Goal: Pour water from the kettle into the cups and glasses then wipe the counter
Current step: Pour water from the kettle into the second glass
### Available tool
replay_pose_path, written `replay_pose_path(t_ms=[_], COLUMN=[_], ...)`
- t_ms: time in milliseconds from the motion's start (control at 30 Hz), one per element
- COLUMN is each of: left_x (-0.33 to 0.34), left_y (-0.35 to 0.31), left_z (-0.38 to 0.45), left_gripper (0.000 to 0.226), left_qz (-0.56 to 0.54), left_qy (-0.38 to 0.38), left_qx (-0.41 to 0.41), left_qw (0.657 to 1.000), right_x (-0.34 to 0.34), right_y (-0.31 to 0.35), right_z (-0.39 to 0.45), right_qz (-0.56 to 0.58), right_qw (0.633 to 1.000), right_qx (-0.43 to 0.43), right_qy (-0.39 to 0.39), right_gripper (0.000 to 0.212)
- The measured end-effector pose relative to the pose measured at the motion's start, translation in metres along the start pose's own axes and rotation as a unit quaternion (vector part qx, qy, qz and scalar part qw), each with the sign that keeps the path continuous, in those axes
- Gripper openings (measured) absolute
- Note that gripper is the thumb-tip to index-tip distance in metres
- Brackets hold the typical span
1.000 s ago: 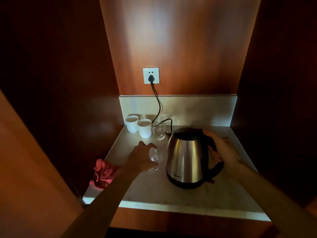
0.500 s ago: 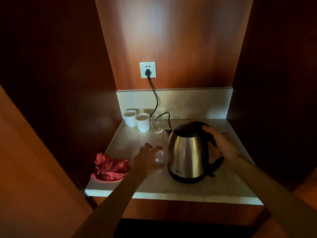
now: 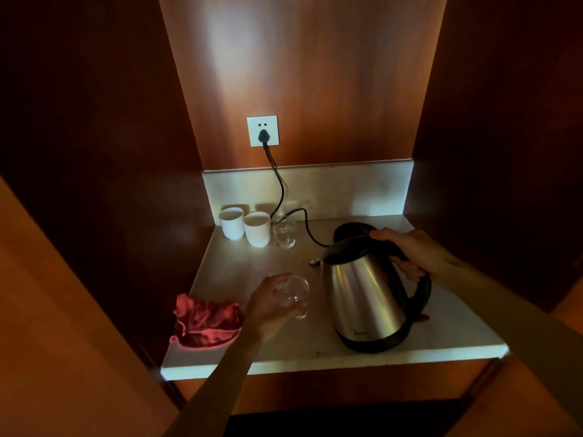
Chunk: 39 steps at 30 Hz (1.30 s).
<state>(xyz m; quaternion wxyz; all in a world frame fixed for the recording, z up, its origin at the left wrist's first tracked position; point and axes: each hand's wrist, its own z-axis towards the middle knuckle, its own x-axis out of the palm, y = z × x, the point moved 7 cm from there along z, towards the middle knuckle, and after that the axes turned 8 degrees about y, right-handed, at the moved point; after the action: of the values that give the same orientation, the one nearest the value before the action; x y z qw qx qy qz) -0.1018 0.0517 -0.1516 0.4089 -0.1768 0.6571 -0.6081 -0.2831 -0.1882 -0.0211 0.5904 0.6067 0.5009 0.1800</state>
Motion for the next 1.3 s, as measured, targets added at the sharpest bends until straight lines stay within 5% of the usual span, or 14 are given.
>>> replay_pose_path(t_ms=[733,1300], left_x=[0.002,0.004], left_y=[0.013,0.014], left_z=[0.004,0.005], left_gripper=[0.073,0.071], left_qz=[-0.030,-0.005], left_qy=[-0.003,-0.020], left_qx=[0.034,0.015], left_qw=[0.999,1.000], right_x=[0.043,0.070], right_y=[0.063,0.108], right_z=[0.018,0.041], right_qz=[-0.242,-0.417], right_qw=[0.967,0.896], right_qx=[0.041,0.029], right_qy=[0.068,0.148], right_gripper=[0.057,0.058])
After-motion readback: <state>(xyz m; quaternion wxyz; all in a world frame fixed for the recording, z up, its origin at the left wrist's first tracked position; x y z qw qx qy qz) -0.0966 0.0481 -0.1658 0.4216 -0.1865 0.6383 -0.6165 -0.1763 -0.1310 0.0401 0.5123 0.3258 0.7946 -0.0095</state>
